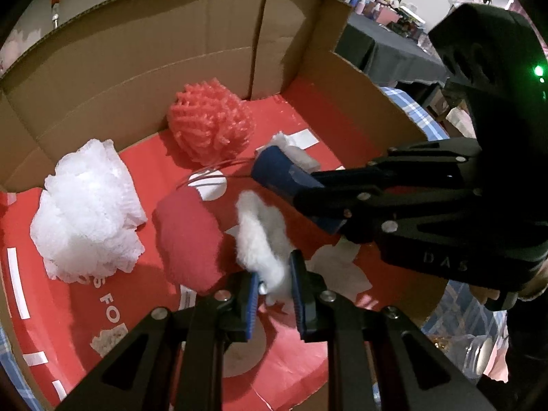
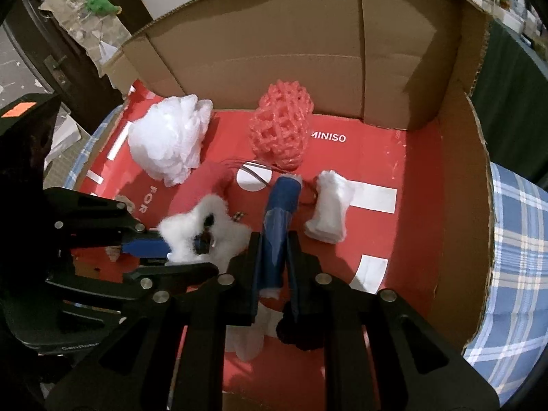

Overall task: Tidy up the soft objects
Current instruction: 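Lower into the box and open the right tool releasing the blue cylinder while the left tool drops the scrunchie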

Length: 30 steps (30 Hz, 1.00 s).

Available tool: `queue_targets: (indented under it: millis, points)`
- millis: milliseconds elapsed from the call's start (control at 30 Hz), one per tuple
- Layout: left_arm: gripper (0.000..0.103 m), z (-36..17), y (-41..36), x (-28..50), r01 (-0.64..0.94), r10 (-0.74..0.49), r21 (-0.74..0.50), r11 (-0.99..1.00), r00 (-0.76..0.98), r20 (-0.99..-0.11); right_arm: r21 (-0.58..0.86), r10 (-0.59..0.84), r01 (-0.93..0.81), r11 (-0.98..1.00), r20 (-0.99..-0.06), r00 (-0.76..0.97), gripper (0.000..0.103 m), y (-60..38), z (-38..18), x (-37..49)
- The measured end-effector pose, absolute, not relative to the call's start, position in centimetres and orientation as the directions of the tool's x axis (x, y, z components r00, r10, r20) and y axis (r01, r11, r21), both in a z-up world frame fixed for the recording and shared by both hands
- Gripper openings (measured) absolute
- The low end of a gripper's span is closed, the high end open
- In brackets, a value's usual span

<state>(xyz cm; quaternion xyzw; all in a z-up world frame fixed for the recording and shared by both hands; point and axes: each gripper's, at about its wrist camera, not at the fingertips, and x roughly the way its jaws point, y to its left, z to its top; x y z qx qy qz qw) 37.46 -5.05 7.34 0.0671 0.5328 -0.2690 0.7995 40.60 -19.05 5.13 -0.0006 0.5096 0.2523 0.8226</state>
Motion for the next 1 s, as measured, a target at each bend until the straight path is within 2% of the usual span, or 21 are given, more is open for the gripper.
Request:
queue_targets:
  millis: [333, 467, 600, 833, 1000]
  points:
    - [0.019, 6.8, -5.6, 38.0, 0.49, -0.348, -0.175, 0.854, 0.286, -0.893, 0.237, 0.409, -0.416, 0.878, -0.823, 0.395, 0.013, -20.1, 7.0, 40.2]
    - [0.019, 6.9, -5.7, 38.0, 0.493, -0.35, -0.173, 0.852, 0.291, -0.891, 0.132, 0.31, -0.38, 0.915, -0.833, 0.458, 0.013, -20.5, 8.7, 40.0]
    - [0.019, 6.8, -6.0, 38.2, 0.494, -0.344, -0.167, 0.853, 0.293, -0.892, 0.014, 0.181, -0.346, 0.938, -0.872, 0.456, 0.013, -19.8, 7.8, 40.7]
    - [0.019, 6.6, -6.5, 39.1, 0.475, -0.334, -0.166, 0.864, 0.295, -0.895, -0.052, 0.095, -0.32, 0.946, -0.9, 0.425, 0.014, -19.6, 6.0, 41.9]
    - [0.019, 6.5, -6.6, 39.3, 0.472, -0.333, -0.168, 0.866, 0.292, -0.896, -0.055, 0.084, -0.312, 0.949, -0.905, 0.416, 0.015, -19.7, 5.9, 42.2]
